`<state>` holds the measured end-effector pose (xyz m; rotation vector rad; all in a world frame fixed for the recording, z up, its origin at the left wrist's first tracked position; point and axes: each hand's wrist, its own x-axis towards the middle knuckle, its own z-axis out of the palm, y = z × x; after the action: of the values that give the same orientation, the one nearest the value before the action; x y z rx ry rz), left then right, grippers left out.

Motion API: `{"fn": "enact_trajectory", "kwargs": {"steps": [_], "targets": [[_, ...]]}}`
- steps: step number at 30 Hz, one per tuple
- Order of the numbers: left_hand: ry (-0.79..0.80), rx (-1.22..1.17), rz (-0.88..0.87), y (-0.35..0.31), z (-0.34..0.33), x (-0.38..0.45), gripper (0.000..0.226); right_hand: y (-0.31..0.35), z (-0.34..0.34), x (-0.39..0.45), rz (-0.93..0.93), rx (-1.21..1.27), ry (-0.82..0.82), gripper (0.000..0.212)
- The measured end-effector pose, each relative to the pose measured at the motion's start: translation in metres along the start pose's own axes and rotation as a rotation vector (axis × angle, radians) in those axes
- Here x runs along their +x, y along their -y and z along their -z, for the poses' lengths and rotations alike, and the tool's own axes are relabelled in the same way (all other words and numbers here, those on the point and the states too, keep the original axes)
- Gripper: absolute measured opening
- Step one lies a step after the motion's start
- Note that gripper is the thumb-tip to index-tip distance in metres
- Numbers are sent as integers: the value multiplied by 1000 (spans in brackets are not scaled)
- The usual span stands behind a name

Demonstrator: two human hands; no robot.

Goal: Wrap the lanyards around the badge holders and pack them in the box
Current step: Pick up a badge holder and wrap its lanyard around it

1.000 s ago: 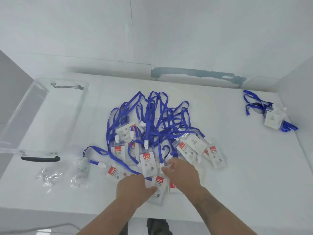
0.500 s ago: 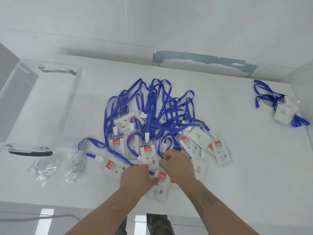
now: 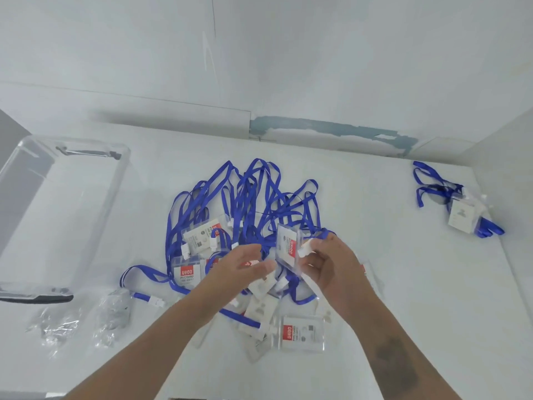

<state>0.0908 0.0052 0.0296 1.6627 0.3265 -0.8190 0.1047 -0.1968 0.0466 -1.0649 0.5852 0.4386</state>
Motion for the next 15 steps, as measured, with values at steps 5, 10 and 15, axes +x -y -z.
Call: {"fn": "enact_trajectory", "kwargs": {"steps": [5,10,15], "targets": [[141,-400,29,-32,-11,2,46,14,-3,-1,-7,128,170,23],[117,-587,35,-54,2,-3,34,32,-7,-7,48,181,128,10],[11,-398,-39,-77,31,-1,32,38,9,-7,317,-363,-272,24]]}}
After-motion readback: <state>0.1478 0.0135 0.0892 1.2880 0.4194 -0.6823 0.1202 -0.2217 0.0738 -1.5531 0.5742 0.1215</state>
